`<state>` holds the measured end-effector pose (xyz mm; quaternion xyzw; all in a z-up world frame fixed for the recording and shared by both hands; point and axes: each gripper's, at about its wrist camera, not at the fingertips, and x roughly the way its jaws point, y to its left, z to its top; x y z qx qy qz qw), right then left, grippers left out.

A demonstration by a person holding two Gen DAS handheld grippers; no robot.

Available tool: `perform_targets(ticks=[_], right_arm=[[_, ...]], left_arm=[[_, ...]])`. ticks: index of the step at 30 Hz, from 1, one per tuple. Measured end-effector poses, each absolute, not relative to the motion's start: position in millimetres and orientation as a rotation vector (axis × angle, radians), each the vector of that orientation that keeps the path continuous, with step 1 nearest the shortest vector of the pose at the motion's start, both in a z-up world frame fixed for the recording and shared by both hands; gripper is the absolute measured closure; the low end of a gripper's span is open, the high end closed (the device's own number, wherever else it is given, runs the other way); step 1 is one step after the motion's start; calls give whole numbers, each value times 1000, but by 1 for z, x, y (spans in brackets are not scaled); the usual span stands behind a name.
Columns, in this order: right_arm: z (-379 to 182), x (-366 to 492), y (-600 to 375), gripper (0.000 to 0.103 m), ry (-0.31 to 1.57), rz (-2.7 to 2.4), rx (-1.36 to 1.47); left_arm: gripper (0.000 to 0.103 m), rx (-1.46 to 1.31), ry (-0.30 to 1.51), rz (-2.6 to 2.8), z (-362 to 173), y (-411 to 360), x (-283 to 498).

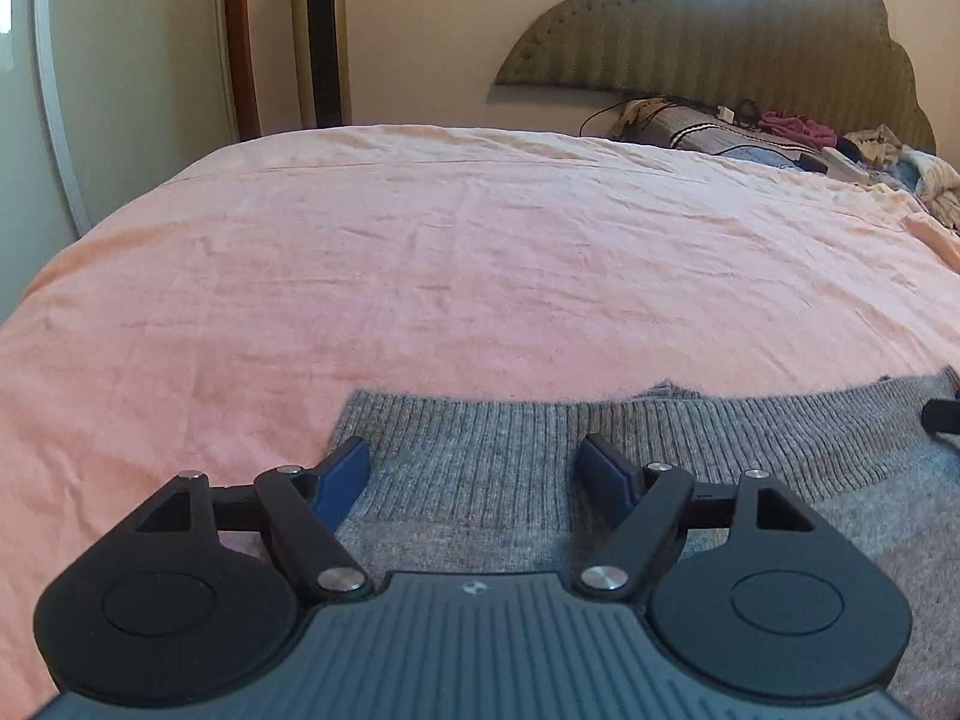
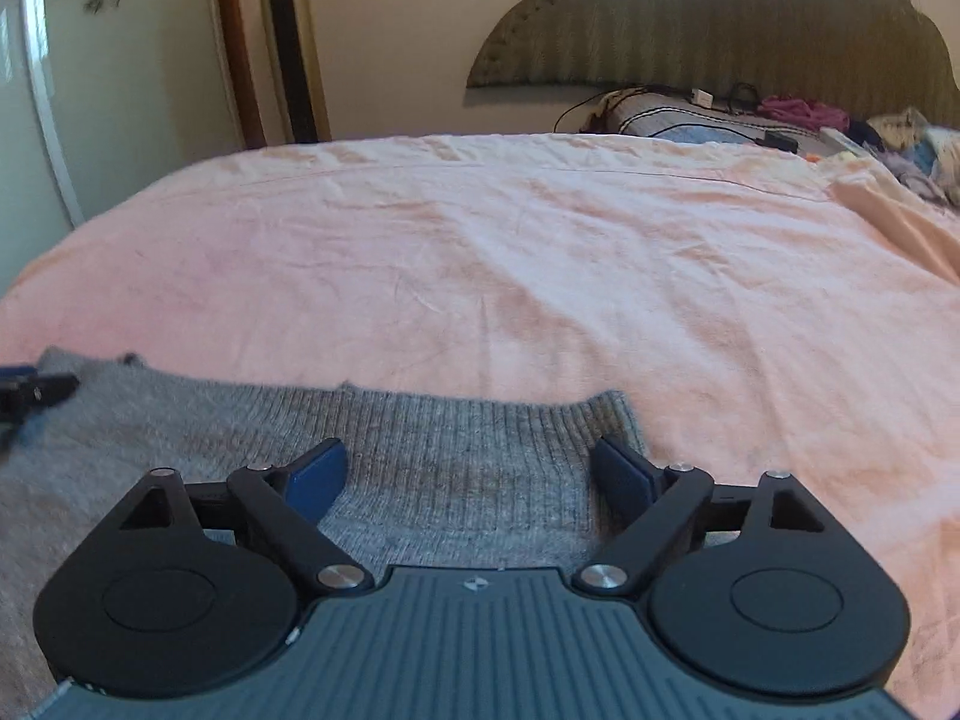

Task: Fold small clothes
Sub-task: 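Open both grippers and withdraw them above the folded sweater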

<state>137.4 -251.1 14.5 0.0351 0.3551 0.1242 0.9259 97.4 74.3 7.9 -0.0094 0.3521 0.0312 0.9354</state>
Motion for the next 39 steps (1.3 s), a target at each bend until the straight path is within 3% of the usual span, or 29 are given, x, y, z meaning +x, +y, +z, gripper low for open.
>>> perform_targets(ticks=[5,9,13,16,21,27,33,39], right_arm=[[20,136,-229,7,762,199,-65],[45,108,-224,0,687,191,4],[21,97,-211,0,745,191,-107],[14,96,-234,0,708,222,52],[12,95,-229,0,709,217,17],[12,91,-230,0,701,215,26],[14,90,-231,0,699,219,35],[14,90,-233,0,696,222,43]], left_arm=[[24,-23,717,69,7,73,96],[24,-25,717,69,6,73,96],[23,-26,717,68,7,74,97],[23,-25,717,70,7,74,97],[23,-41,707,110,16,78,87],[23,-450,632,210,39,136,-25],[23,-794,670,272,21,162,-155],[23,-910,680,172,13,151,-158]])
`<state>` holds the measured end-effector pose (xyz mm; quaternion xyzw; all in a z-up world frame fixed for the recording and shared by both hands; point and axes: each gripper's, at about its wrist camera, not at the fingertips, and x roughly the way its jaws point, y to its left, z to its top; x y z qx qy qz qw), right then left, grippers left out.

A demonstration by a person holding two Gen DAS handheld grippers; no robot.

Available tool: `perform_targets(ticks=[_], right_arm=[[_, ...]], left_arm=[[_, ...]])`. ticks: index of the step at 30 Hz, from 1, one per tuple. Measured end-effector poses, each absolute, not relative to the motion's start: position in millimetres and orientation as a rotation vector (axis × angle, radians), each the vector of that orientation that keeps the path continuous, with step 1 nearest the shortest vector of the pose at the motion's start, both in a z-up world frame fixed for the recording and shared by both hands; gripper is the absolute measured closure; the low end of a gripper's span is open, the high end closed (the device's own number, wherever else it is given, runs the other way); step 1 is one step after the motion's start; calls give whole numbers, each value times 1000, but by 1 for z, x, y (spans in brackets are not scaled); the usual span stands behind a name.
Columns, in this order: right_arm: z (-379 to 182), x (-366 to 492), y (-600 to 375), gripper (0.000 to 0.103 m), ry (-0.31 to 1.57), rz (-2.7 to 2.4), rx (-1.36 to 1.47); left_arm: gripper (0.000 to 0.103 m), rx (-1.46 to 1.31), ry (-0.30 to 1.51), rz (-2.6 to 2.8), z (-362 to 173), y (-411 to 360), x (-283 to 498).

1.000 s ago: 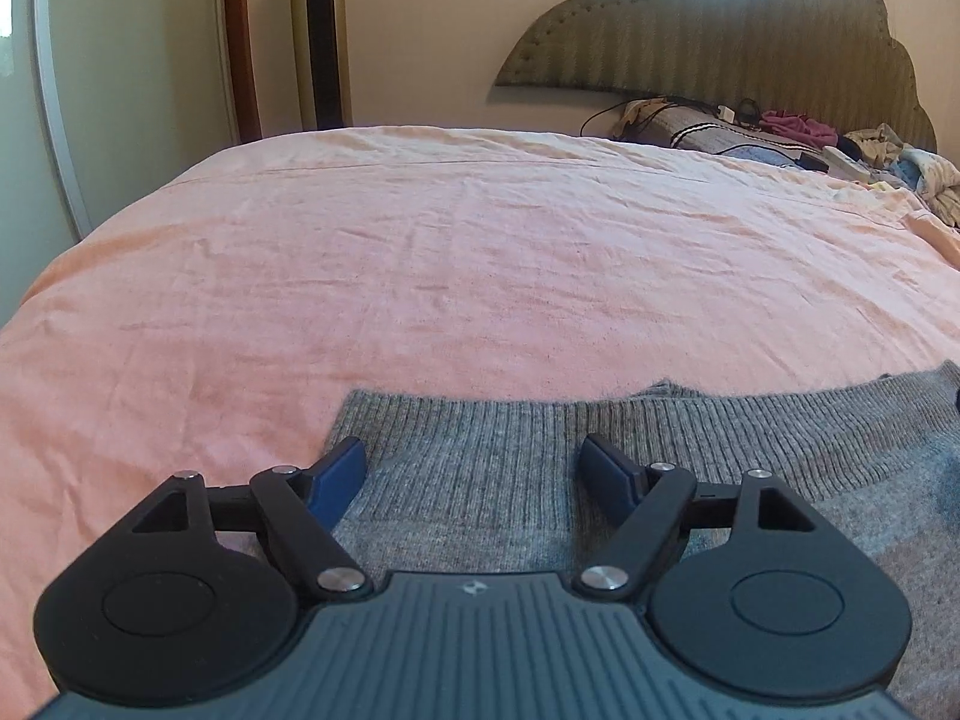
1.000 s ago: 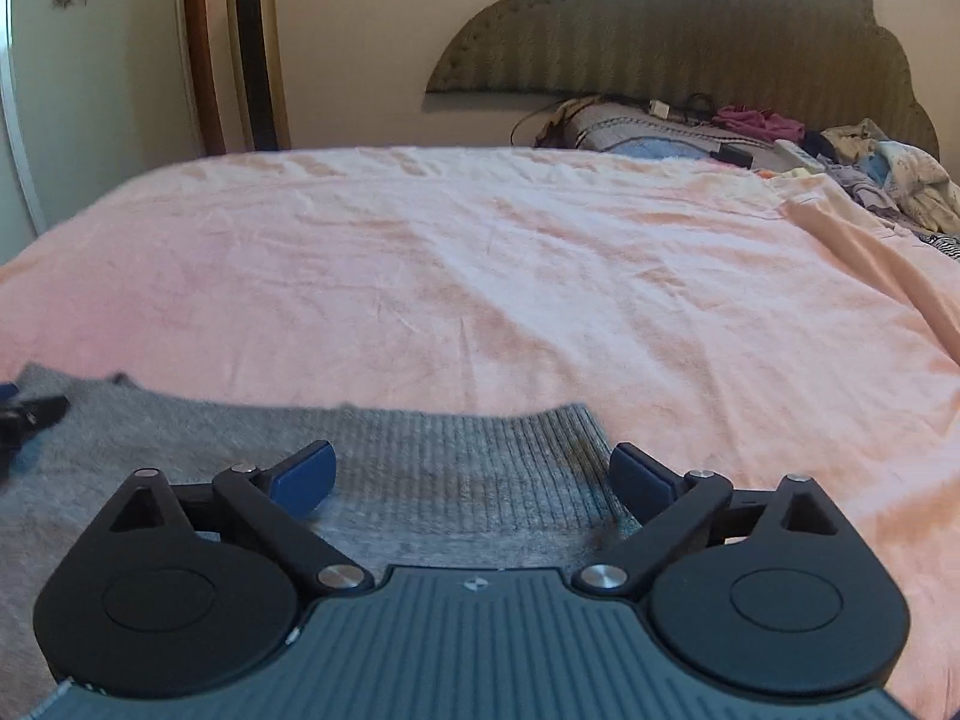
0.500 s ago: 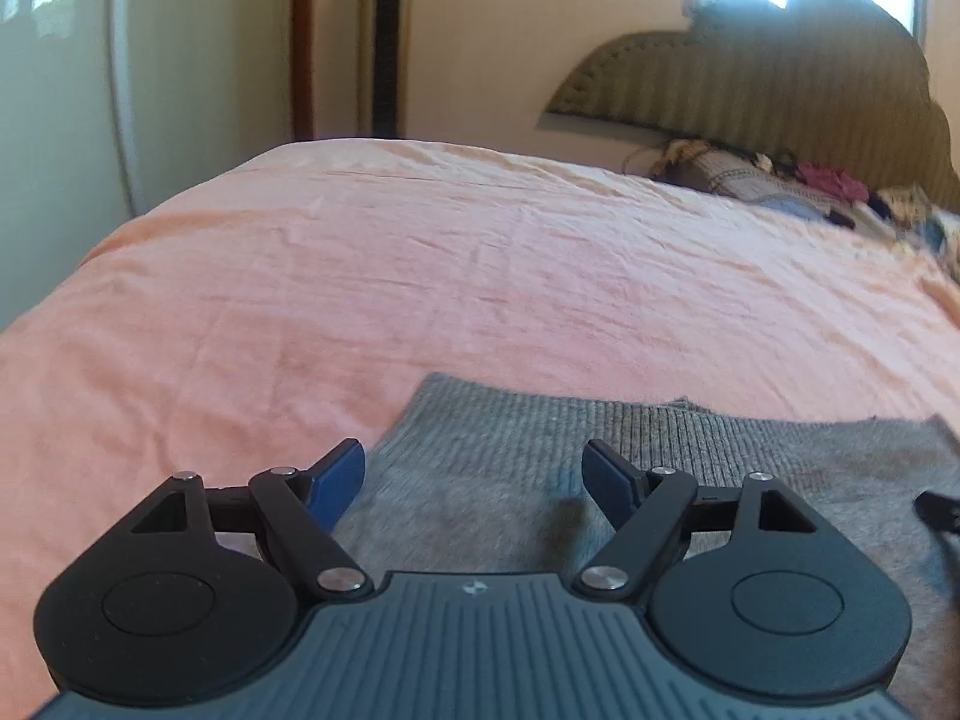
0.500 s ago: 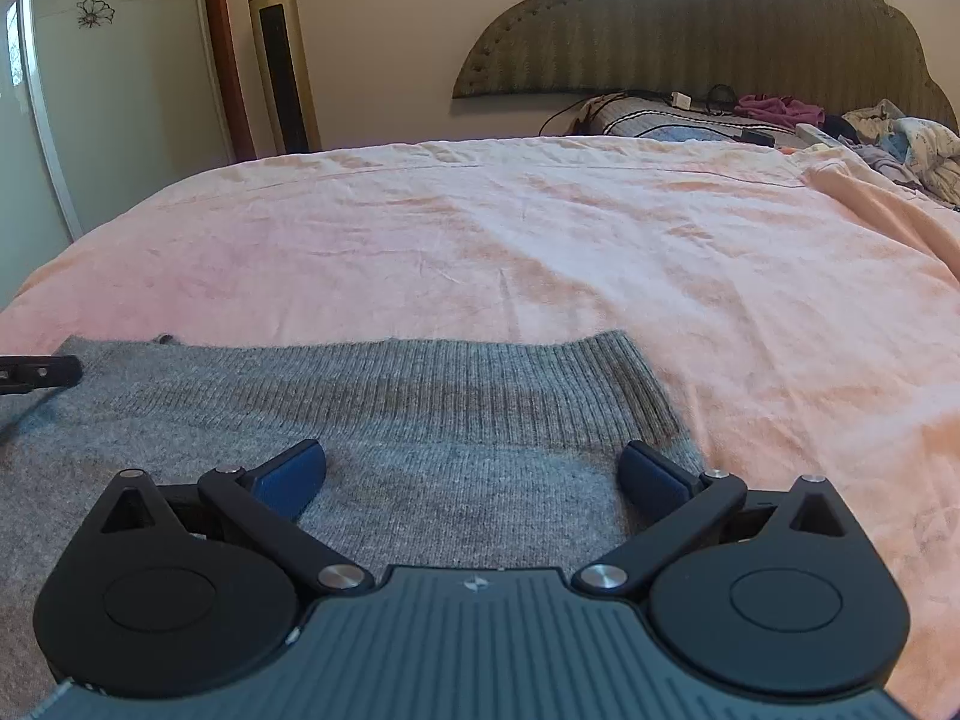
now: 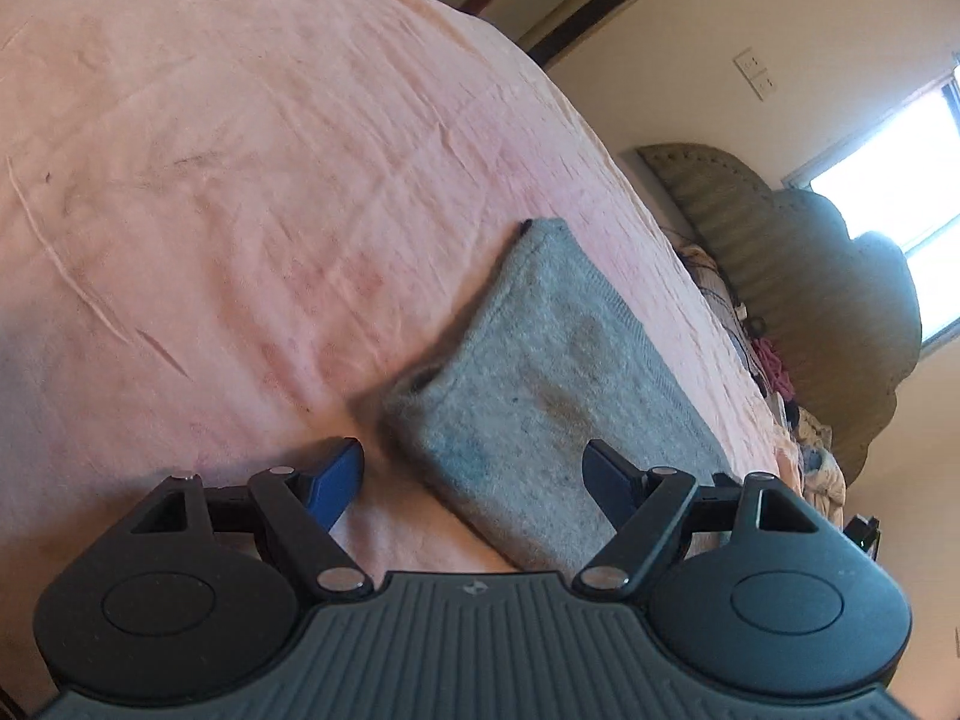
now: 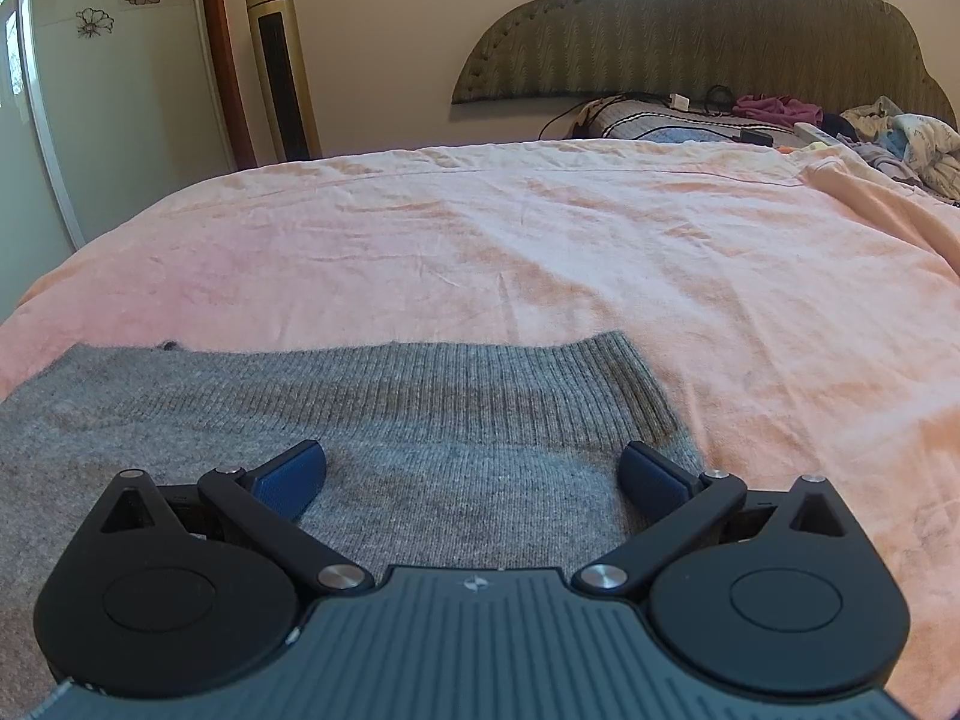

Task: Fold small clothes

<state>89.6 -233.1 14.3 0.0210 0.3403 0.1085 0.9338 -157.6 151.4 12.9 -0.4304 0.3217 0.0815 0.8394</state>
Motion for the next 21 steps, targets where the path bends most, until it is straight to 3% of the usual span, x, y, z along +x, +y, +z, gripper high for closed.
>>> perform_targets(ticks=[4,6,8,10,18,20,21], right_arm=[[14,88,-235,0,691,223,54],[14,88,-236,0,690,224,58],[15,87,-236,0,688,226,62],[15,87,-237,0,687,227,66],[14,88,-238,0,687,233,75],[14,88,-238,0,686,233,76],[14,88,-238,0,686,233,76]], left_arm=[[23,-893,682,218,16,142,-140],[33,-864,705,220,16,135,-133],[51,-797,723,255,17,128,-131],[59,-768,726,279,16,125,-131],[61,-747,718,289,15,125,-124],[98,-663,735,319,18,117,-119],[98,-631,734,331,21,114,-118]])
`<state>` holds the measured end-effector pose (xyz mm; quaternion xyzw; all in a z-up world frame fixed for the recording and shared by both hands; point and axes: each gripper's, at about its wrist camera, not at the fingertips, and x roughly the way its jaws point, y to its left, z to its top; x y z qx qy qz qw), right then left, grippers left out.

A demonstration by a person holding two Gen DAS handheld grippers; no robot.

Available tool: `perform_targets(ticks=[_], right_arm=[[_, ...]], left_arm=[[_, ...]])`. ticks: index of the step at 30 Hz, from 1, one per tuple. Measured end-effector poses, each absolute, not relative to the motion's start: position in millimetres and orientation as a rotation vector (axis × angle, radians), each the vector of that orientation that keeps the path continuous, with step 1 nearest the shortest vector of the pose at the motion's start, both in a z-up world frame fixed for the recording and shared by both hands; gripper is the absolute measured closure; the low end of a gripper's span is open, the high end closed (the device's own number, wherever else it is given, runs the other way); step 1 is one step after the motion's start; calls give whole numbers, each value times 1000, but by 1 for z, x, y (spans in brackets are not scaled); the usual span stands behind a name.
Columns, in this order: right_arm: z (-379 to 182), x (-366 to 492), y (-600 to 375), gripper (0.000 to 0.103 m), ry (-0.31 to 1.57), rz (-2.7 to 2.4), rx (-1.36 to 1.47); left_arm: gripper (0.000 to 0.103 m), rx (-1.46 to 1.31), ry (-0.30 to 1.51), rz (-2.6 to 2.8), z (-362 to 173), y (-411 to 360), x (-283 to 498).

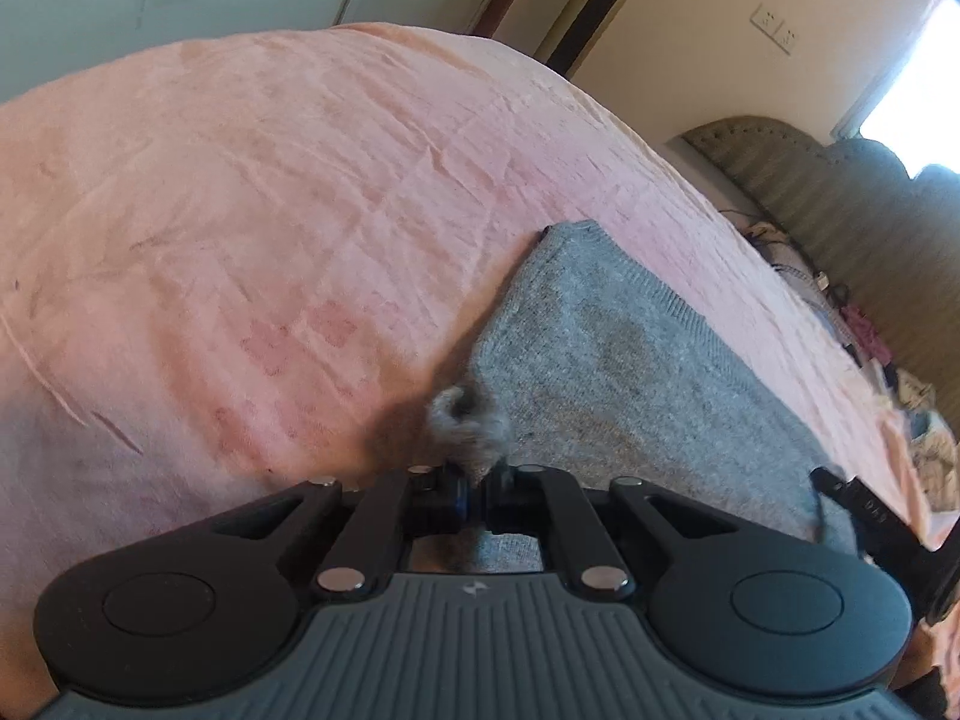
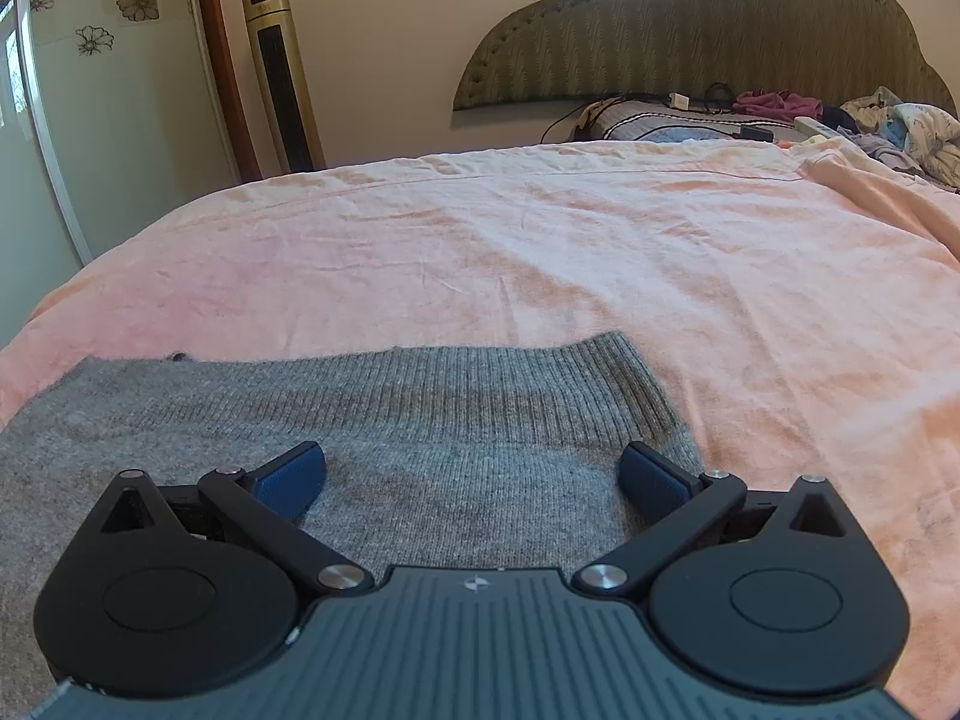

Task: Fold small clothes

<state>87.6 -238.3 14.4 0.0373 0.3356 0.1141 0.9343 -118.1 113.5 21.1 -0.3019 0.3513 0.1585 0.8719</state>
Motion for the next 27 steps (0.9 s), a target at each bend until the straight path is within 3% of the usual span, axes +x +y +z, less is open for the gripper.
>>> perform_targets(ticks=[6,9,15,27], right_arm=[[17,90,-242,0,698,247,107],[37,95,-262,0,765,350,324],[41,108,-268,0,953,701,762],[29,128,-167,6,1162,910,666]], left_arm=[[99,-230,565,151,68,32,-99],[99,2,522,-44,71,-33,-98],[98,51,629,-167,39,-65,-94],[98,99,584,-208,47,-65,-106]])
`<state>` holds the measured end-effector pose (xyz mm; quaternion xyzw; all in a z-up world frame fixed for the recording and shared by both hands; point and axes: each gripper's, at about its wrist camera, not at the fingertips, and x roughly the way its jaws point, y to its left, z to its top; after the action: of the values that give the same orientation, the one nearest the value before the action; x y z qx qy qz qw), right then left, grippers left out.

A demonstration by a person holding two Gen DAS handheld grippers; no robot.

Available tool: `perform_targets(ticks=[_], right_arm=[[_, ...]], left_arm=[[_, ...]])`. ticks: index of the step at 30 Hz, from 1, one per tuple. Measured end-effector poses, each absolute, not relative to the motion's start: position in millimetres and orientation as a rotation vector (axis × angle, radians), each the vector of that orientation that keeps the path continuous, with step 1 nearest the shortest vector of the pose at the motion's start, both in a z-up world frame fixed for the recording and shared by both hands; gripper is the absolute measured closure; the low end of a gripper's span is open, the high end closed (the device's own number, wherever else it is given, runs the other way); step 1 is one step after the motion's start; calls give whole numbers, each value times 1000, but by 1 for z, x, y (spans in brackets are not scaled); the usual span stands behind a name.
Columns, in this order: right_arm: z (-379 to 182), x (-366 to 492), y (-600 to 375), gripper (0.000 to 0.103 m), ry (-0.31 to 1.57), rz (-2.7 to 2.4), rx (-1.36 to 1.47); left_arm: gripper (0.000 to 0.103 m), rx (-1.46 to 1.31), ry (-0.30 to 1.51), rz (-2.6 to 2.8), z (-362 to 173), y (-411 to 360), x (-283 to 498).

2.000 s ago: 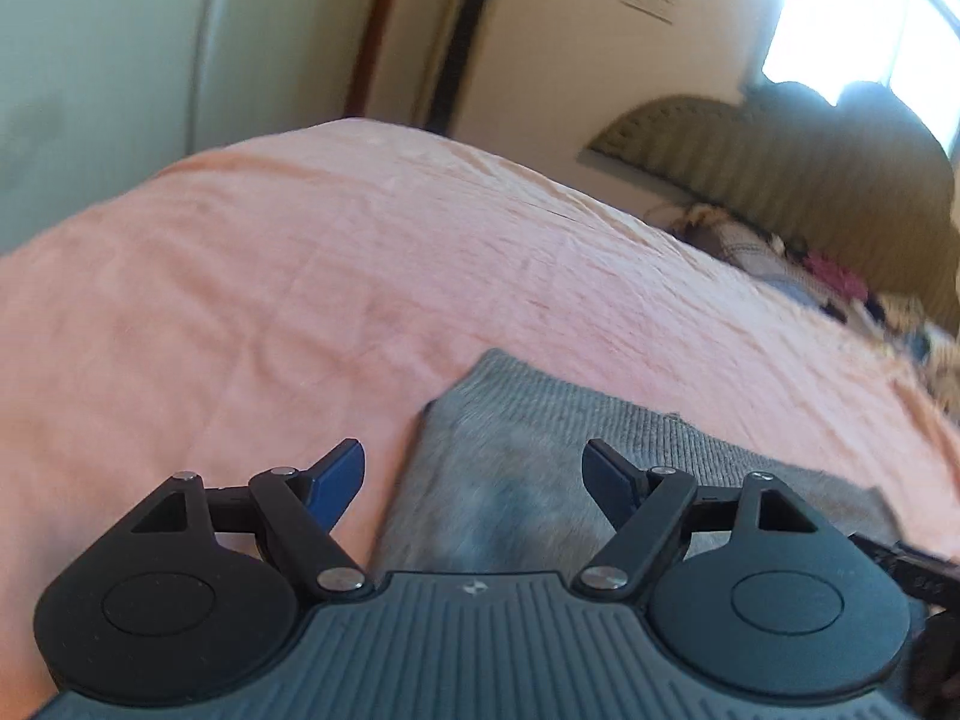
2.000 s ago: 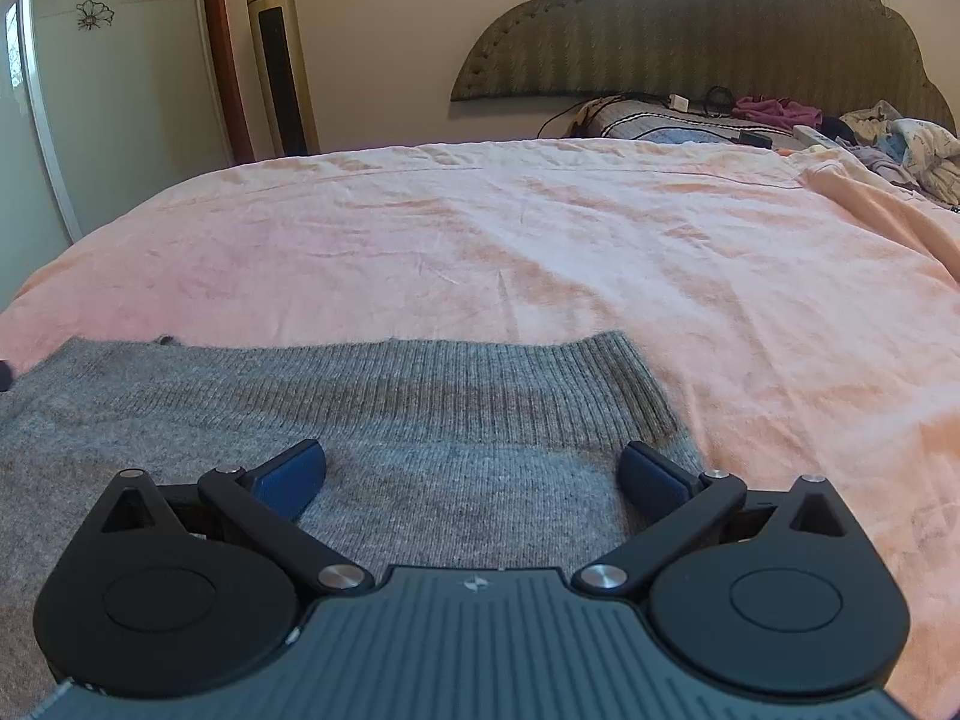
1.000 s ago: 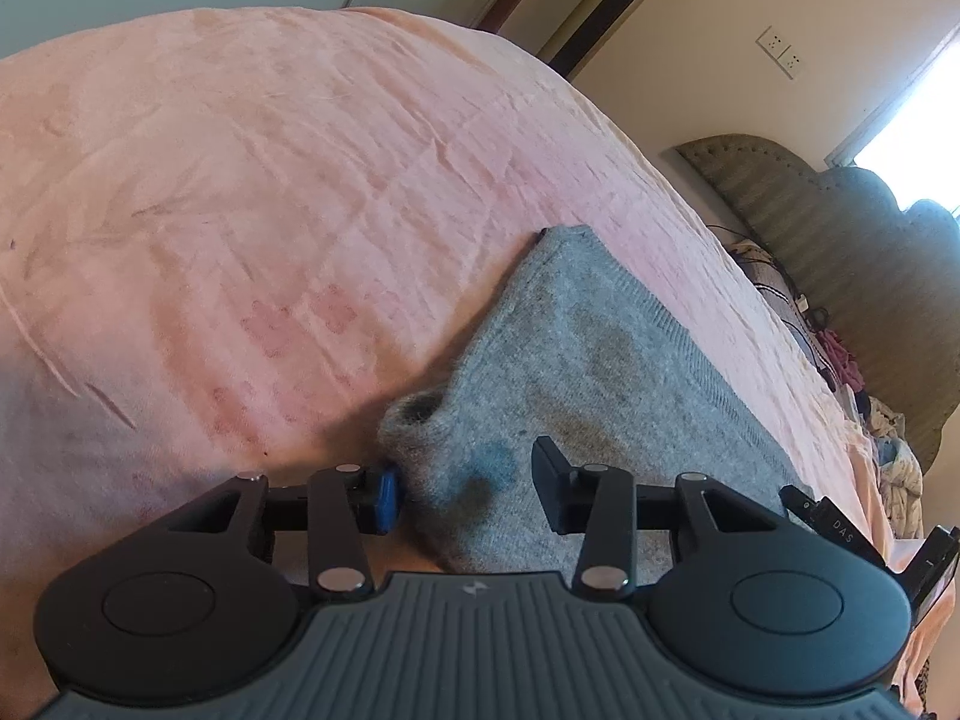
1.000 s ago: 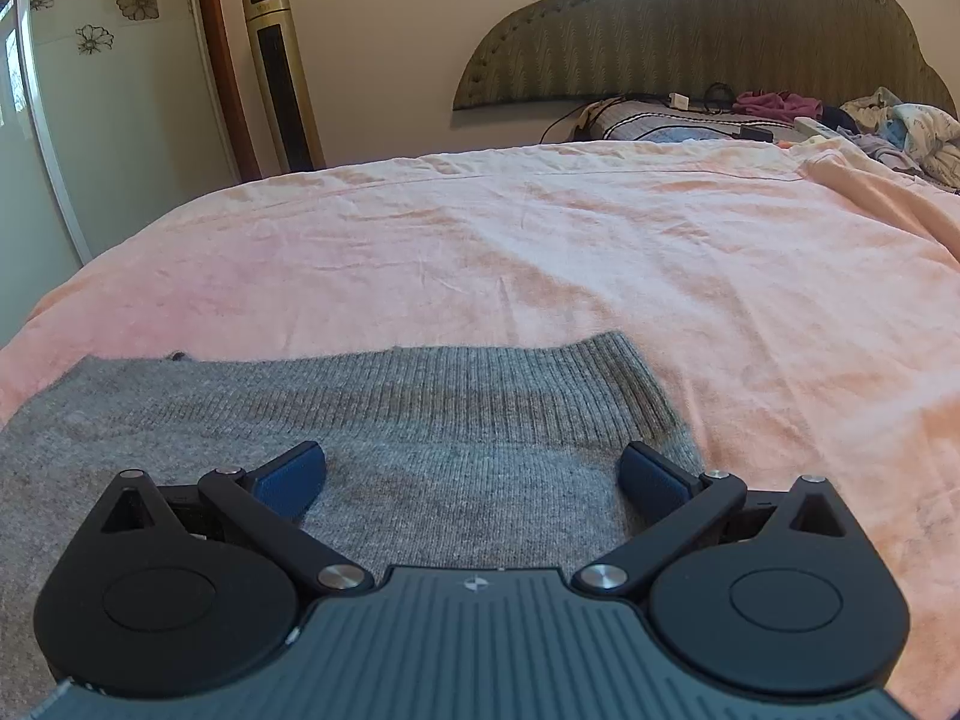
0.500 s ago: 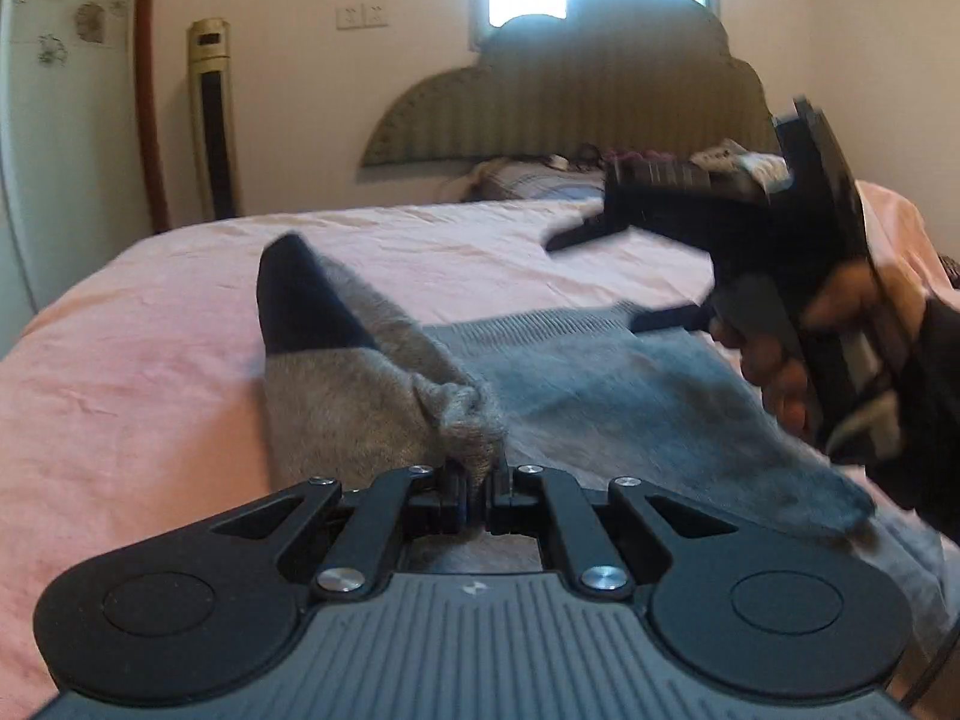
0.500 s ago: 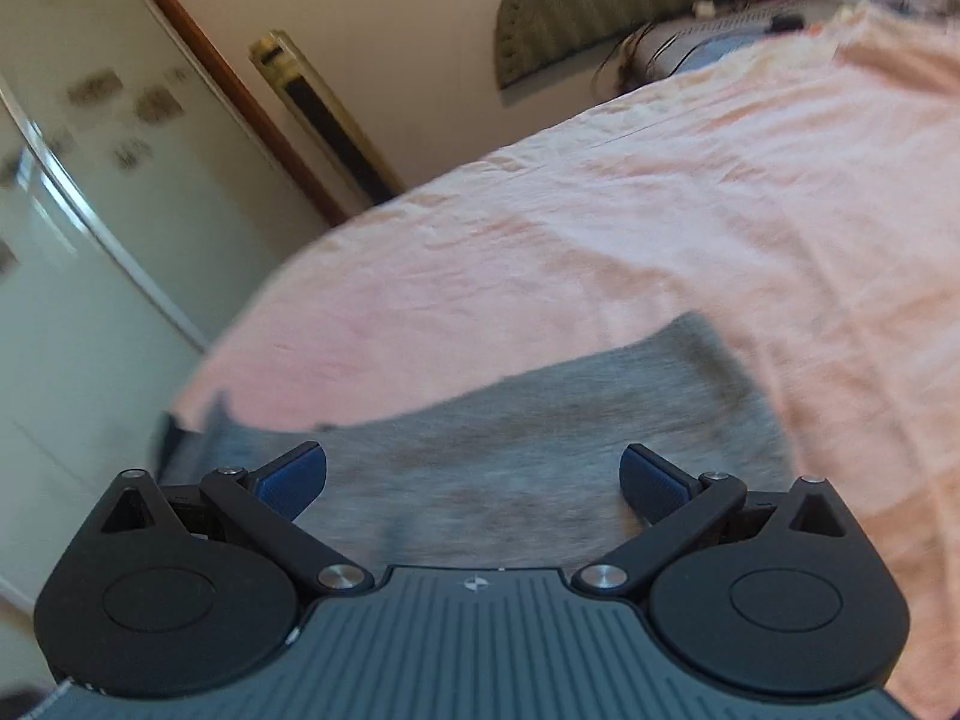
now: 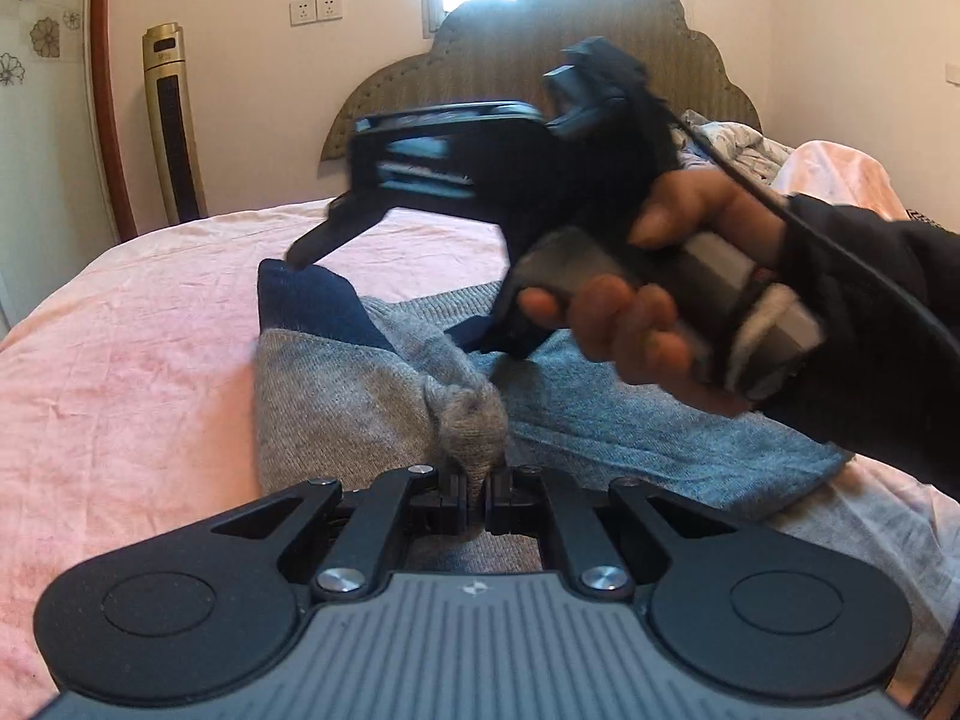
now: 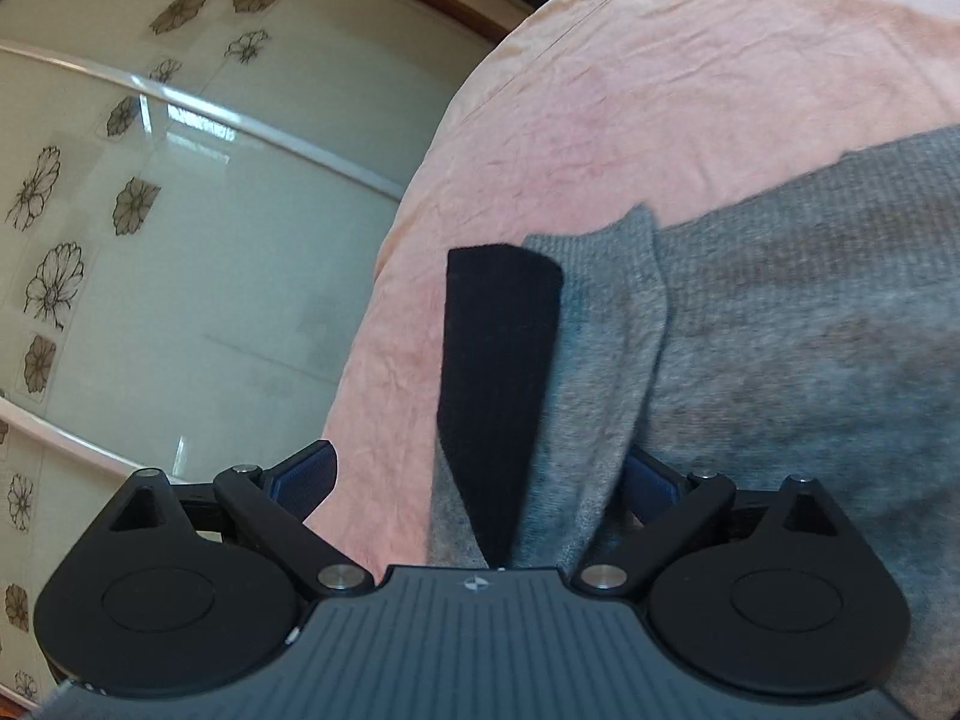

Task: Fold small clothes
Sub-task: 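Lift the held sweater with both grippers and fold it over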

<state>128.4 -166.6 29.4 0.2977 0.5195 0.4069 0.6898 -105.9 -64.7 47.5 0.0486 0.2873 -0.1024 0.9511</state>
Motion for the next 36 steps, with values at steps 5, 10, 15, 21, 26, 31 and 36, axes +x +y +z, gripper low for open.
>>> perform_targets(ticks=[5,10,15,21,26,31,36], right_arm=[[27,142,-143,15,1188,926,640],[26,151,-139,69,1180,896,526],[57,140,-174,84,1055,909,439],[85,131,-272,87,962,803,330],[34,134,-323,80,1065,647,408],[30,130,-330,49,1015,686,525],[32,145,-311,60,1038,664,470]], left_arm=[[98,116,593,-218,49,-66,-107],[98,133,597,-215,49,-68,-102],[98,170,570,-307,54,-94,-99],[98,132,534,-500,60,-145,-86],[98,184,672,-561,23,-179,-74],[98,222,665,-562,20,-182,-75],[98,229,663,-552,22,-191,-79]])
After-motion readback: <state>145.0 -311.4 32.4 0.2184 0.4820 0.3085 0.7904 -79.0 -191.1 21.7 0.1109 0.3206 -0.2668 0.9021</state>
